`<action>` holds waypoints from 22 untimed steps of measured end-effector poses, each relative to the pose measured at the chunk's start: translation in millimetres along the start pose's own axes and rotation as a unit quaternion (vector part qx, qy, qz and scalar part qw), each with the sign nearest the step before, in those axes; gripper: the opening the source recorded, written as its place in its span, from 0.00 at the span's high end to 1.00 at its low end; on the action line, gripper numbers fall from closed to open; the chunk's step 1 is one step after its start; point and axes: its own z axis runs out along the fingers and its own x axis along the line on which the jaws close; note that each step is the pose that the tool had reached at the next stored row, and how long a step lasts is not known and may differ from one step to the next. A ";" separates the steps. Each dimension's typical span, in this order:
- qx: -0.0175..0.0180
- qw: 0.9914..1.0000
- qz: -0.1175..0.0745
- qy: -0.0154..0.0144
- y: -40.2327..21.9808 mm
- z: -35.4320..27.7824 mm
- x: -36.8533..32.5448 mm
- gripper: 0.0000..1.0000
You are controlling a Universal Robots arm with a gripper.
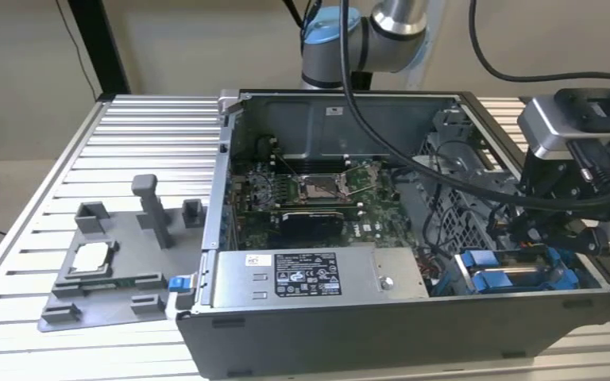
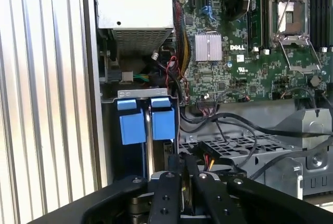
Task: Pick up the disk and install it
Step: 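Insert the first disk wire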
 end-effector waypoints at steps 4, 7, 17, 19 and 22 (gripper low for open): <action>0.000 1.000 0.000 0.003 -0.1 4.8 1.0 0.00; -0.001 1.000 0.000 0.003 -0.1 8.2 1.6 0.00; -0.001 1.000 0.000 0.004 -0.2 12.3 3.5 0.00; -0.001 1.000 0.000 0.003 -0.2 12.5 4.3 0.00; -0.002 1.000 0.000 0.004 -0.4 12.6 5.8 0.00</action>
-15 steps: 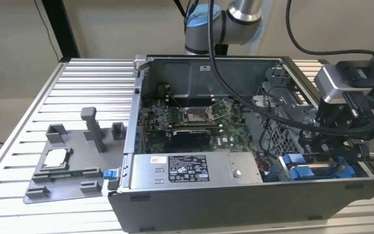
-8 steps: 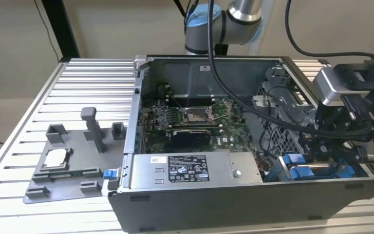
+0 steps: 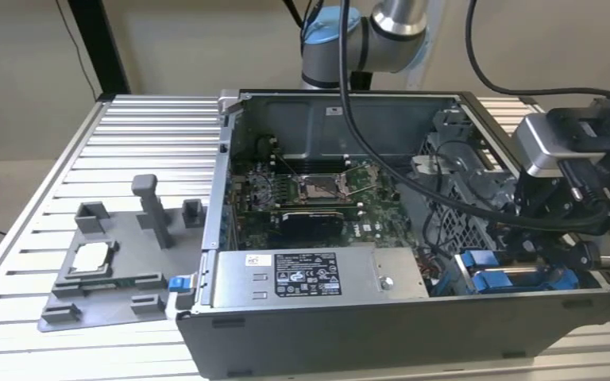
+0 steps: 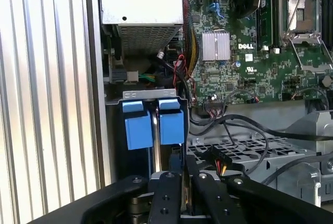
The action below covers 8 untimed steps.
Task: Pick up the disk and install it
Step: 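Insert the first disk wire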
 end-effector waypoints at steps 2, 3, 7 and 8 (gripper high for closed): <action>0.000 1.000 0.000 0.000 0.0 0.3 0.9 0.00; 0.000 1.000 0.000 0.000 0.0 0.6 1.3 0.00; -0.001 1.000 0.000 0.000 -0.1 1.5 2.1 0.00; -0.001 1.000 0.000 0.000 -0.1 1.6 2.2 0.00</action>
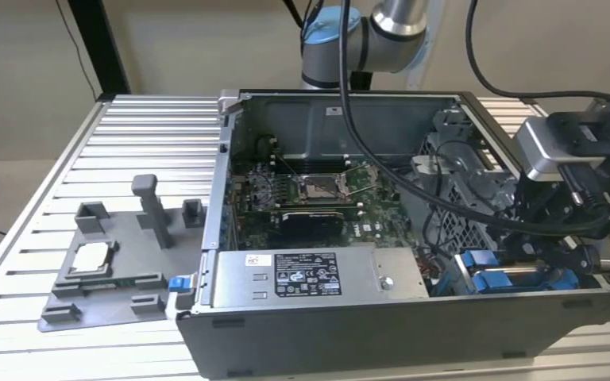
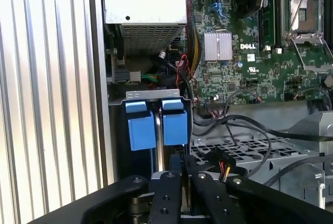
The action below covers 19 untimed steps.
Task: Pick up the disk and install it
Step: 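Insert the first disk wire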
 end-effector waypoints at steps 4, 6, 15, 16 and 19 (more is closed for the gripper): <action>0.000 1.000 0.000 0.000 0.0 -0.4 0.0 0.00; 0.000 1.000 0.000 -0.001 0.8 -4.2 -0.7 0.00; 0.000 1.000 0.000 -0.002 3.2 -17.9 -3.3 0.00; 0.000 1.000 0.000 -0.002 0.4 -17.9 -3.7 0.00; 0.001 1.000 0.000 -0.003 -12.3 -18.0 -5.1 0.00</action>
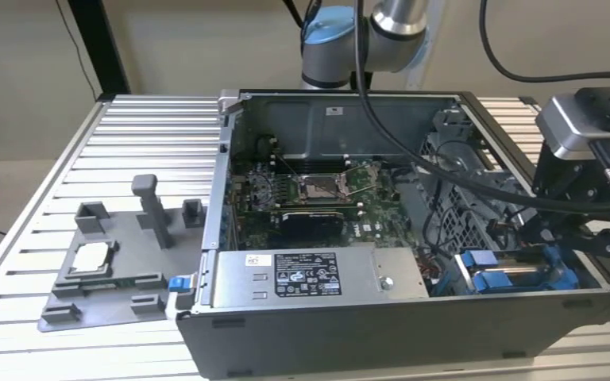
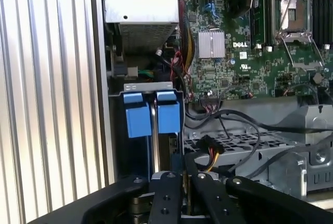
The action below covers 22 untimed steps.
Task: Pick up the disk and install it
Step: 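Insert the first disk wire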
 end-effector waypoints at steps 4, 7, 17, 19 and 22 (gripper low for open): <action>0.000 1.000 0.000 0.000 -9.9 -0.6 -1.0 0.00; 0.000 1.000 0.000 0.000 -10.2 -1.0 -1.0 1.00; 0.000 1.000 0.000 0.000 -25.9 -2.2 -2.2 0.00; 0.000 1.000 0.000 -0.001 -29.4 -2.2 -2.4 0.00; 0.000 1.000 0.000 -0.001 -35.4 0.0 -2.6 0.00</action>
